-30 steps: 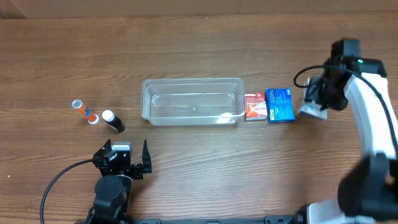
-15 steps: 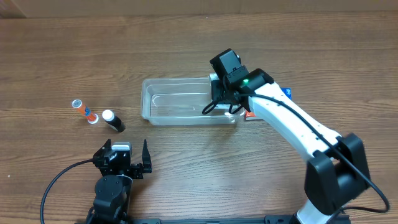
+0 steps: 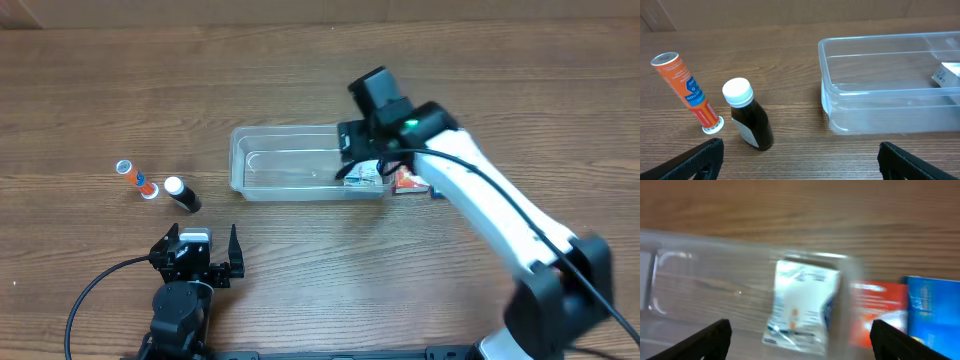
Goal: Pack container
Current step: 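Carry the white box into the container's right end and release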
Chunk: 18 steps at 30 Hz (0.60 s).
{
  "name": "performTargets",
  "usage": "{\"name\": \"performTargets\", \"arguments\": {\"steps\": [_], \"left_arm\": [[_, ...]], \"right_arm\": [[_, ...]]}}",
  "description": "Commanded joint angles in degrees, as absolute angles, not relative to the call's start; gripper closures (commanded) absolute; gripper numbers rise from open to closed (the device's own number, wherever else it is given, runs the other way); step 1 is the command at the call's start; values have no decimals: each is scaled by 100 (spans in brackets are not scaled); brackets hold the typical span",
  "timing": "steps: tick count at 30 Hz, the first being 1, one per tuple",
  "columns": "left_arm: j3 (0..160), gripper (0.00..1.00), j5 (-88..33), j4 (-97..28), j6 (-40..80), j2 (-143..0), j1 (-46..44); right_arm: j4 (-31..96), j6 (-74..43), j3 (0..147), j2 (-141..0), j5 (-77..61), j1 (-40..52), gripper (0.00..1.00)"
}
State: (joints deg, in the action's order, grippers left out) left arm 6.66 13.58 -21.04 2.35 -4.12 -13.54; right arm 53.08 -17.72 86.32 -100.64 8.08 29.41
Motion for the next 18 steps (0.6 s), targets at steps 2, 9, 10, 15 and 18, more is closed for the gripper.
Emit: {"name": "performTargets", "arguments": {"steps": [2,9,10,15,18], "left_arm": [[622,0,1428,-2069,126,-379,-1380],[622,0,1428,-2069,126,-379,-1380],[622,0,1428,-2069,126,-379,-1380],[622,0,1428,-2069,126,-379,-1380],[622,0,1428,-2071,126,-379,-1380]], "right_arm": [[5872,-1437,8842,-9181,781,1258,4],[5404,-1,7675,-10363,-336,-307,3],[5389,161,7638,-10556,-336,-246,3],[5238,355,7609,-11163,-556,8,2],[5166,355,7607,-11546,-604,91,7]]}}
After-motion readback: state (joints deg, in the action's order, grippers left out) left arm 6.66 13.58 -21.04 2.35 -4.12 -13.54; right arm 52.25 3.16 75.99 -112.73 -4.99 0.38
